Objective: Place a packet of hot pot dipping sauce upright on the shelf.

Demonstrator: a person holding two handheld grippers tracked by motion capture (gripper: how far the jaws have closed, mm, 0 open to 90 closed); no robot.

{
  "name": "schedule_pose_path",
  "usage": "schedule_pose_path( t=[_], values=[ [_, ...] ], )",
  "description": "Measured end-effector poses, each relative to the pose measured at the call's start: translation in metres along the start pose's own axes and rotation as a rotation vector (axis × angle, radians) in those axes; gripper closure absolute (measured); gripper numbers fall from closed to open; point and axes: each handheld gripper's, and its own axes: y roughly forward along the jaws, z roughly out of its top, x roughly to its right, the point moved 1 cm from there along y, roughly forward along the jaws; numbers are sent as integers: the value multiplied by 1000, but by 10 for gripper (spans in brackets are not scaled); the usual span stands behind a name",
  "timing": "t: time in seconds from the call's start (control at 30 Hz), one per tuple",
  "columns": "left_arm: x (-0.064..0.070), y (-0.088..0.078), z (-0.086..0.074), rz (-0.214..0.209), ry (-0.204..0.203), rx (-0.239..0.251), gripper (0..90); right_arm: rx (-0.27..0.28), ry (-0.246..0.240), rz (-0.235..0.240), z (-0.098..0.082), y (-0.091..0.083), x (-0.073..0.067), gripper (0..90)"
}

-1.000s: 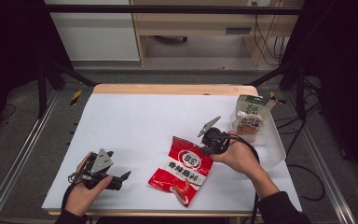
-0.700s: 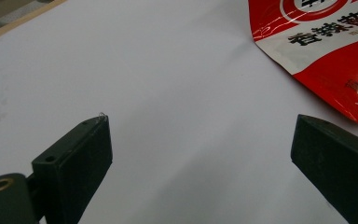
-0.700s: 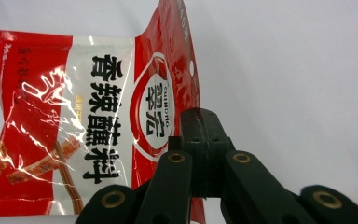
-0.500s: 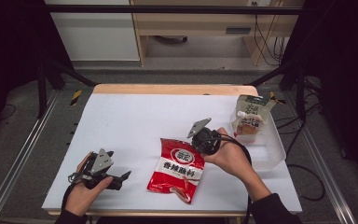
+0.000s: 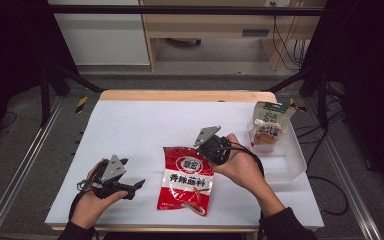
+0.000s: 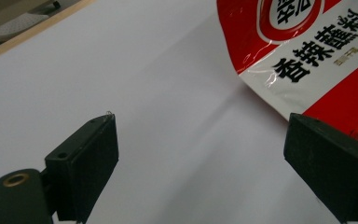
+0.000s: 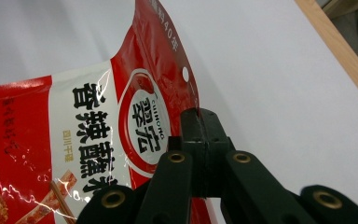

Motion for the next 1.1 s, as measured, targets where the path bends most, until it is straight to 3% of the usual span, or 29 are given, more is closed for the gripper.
schedule_pose_path(
  t=[0.23, 0.5, 0.87, 1.1],
  values=[
    [0, 2, 32, -26, 38, 10, 131, 21, -28, -14, 17, -9, -4, 900],
    [-2, 3, 62, -35, 65, 32, 165, 22, -55, -16, 22, -13, -9, 900],
    [-12, 2, 76, -64, 51, 60, 213, 42, -69, -24, 33, -23, -11, 900],
    [-13, 8, 78, -111, 54, 56, 263, 50, -87, -21, 41, -28, -15, 900]
  ],
)
